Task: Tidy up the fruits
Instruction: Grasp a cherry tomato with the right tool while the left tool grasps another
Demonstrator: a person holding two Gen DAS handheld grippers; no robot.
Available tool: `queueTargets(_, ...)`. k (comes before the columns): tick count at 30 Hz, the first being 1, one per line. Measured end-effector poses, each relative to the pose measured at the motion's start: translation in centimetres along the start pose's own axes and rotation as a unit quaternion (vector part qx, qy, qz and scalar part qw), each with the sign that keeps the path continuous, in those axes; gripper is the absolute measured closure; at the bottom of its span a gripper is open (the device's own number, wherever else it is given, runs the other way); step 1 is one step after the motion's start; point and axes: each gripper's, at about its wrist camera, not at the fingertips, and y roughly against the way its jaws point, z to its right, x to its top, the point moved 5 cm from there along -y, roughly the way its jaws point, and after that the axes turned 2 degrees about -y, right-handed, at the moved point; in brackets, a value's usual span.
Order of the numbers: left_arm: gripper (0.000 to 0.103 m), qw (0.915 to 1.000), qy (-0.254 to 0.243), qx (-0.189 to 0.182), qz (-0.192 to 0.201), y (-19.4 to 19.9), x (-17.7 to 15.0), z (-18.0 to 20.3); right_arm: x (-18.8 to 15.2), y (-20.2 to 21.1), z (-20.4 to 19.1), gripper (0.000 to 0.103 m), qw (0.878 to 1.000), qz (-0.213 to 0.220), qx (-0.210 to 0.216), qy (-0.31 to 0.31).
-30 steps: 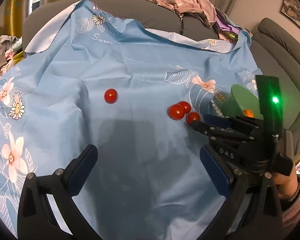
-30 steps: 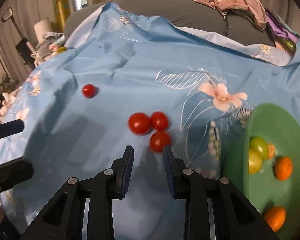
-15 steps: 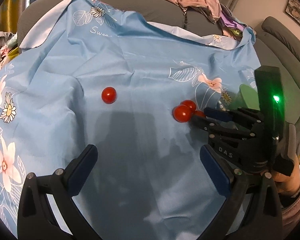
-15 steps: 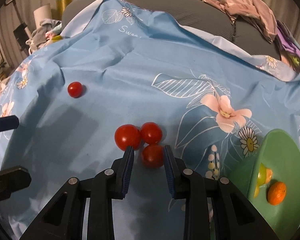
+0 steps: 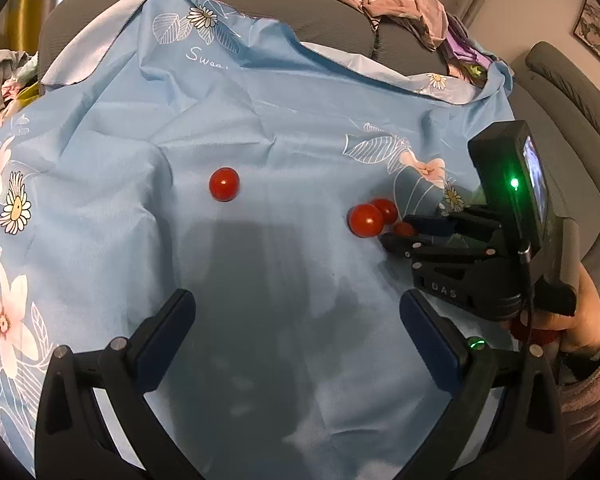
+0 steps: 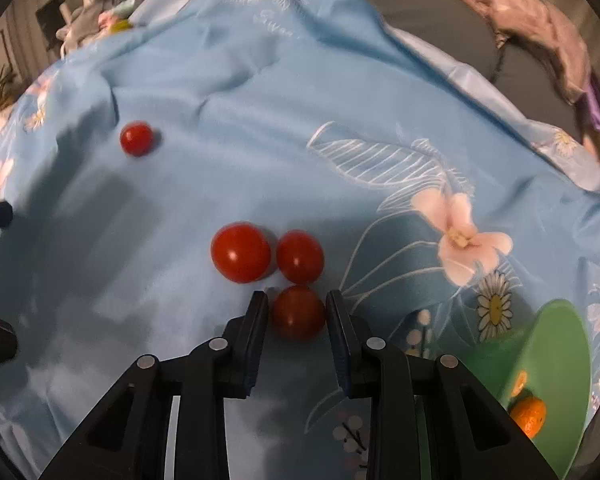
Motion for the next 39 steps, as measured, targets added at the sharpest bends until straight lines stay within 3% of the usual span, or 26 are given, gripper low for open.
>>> queueTargets(9,0.002,0.9999,-0.006,0.001,-0.012,-0.9,0.2,0.4,-1.4,1.2,-0.9,0.076,0.999,0.023,0.034,-0.015)
queueTargets(17,0.007,0.9979,-0.056,-0.006,-0.033,-4.0,1.7,3.8,-6.1,4.5,-0.9,0.076,0.989,0.075,0.112,-0.066)
queueTargets(21,0.026,0.9947,-0.093,-0.015,-0.042,-6.5,2.9,5.5,-7.7,4.4,-0.7,0.076,0.989,0.077,0.109,-0.070)
queueTargets(23,0.031,0.9929,-0.109,-0.006,-0.047,-8.0,3.5,6.1,-8.1,4.4,-0.5,0.076,0.987,0.078,0.119,-0.080)
queueTargets(25,0.045,0.9916,-0.118,-0.004,-0.053,-9.3,3.9,6.3,-8.3,4.3,-0.3,0.076,0.986,0.078,0.123,-0.083)
queueTargets(27,0.050,0.9911,-0.121,0.000,-0.055,-10.0,4.2,6.4,-8.3,4.3,-0.4,0.076,0.986,0.083,0.125,-0.077)
queueTargets(30,0.072,0.9896,-0.130,0.007,-0.061,-10.9,4.4,6.5,-8.2,4.3,-0.5,0.076,0.984,0.088,0.132,-0.078)
queueTargets(39,0.072,0.9908,-0.124,0.016,-0.051,-8.9,3.5,6.2,-8.5,4.4,-0.6,0.076,0.983,0.093,0.132,-0.084)
